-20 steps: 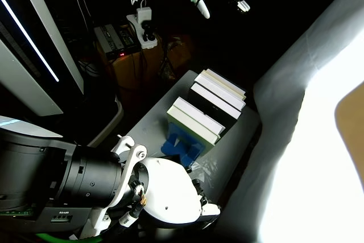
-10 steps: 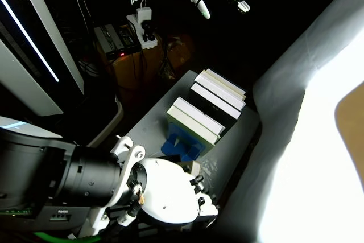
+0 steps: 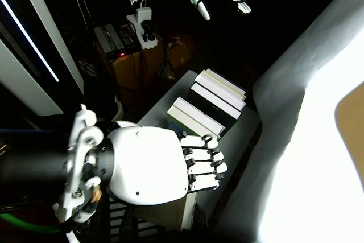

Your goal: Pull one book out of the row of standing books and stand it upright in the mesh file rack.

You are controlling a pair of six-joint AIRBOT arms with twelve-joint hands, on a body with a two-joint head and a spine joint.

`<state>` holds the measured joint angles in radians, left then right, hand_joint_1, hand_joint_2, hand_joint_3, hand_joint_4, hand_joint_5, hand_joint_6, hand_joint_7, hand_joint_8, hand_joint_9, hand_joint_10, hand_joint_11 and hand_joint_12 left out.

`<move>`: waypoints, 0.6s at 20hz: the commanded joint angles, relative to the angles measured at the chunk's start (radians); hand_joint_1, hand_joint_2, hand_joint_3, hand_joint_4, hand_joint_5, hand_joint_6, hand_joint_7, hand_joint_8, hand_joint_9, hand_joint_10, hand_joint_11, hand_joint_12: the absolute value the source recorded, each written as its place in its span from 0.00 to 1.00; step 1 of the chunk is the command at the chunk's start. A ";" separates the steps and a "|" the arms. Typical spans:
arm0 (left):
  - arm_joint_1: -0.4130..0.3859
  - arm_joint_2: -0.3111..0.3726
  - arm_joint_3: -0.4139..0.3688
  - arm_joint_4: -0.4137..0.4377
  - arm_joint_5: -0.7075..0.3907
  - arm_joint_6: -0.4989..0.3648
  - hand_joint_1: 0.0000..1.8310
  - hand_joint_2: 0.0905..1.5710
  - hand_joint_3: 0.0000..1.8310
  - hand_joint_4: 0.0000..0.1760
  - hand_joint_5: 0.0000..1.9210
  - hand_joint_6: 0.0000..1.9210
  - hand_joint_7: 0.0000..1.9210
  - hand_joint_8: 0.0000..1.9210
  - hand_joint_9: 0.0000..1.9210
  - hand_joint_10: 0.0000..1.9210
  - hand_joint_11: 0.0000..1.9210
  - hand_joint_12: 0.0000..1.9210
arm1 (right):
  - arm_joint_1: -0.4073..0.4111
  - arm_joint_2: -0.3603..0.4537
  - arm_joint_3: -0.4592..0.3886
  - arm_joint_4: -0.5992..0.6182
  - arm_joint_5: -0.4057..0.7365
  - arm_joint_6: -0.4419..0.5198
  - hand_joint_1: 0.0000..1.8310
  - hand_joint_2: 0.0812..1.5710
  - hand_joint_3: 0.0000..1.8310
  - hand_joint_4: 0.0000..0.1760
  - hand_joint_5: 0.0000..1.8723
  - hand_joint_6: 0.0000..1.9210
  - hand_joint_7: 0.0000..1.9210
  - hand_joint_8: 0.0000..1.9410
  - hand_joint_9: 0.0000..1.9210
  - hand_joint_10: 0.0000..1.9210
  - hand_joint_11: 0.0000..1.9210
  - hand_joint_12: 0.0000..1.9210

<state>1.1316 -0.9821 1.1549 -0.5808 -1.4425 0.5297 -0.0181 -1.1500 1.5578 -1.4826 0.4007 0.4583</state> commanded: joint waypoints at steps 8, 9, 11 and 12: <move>-0.120 -0.026 0.040 0.169 -0.031 0.000 0.36 0.85 0.00 0.10 0.00 0.00 0.00 0.00 0.00 0.00 0.00 0.00 | -0.199 0.155 -0.150 0.749 0.300 -0.378 0.14 0.77 0.00 0.11 0.00 0.00 0.00 0.00 0.02 0.02 0.00 0.00; -0.137 -0.034 0.046 0.196 -0.021 0.000 0.34 0.85 0.00 0.15 0.00 0.00 0.00 0.00 0.00 0.00 0.00 0.00 | -0.246 0.171 -0.174 0.835 0.358 -0.417 0.17 0.75 0.00 0.12 0.00 0.00 0.00 0.00 0.03 0.02 0.01 0.00; -0.143 -0.035 0.048 0.220 -0.021 0.000 0.29 0.84 0.00 0.18 0.00 0.00 0.00 0.00 0.00 0.00 0.00 0.00 | -0.296 0.177 -0.200 0.917 0.426 -0.457 0.18 0.73 0.02 0.19 0.00 0.00 0.00 0.00 0.03 0.01 0.00 0.18; -0.144 -0.035 0.048 0.230 -0.026 0.000 0.29 0.84 0.00 0.15 0.00 0.00 0.00 0.00 0.00 0.00 0.00 0.00 | -0.323 0.179 -0.213 0.960 0.458 -0.481 0.18 0.73 0.02 0.18 0.00 0.00 0.00 0.00 0.03 0.01 0.00 0.20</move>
<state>0.9909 -1.0260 1.1965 -0.3252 -1.3426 0.5308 -0.3630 -0.9836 1.3373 -0.5613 0.7395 -0.0338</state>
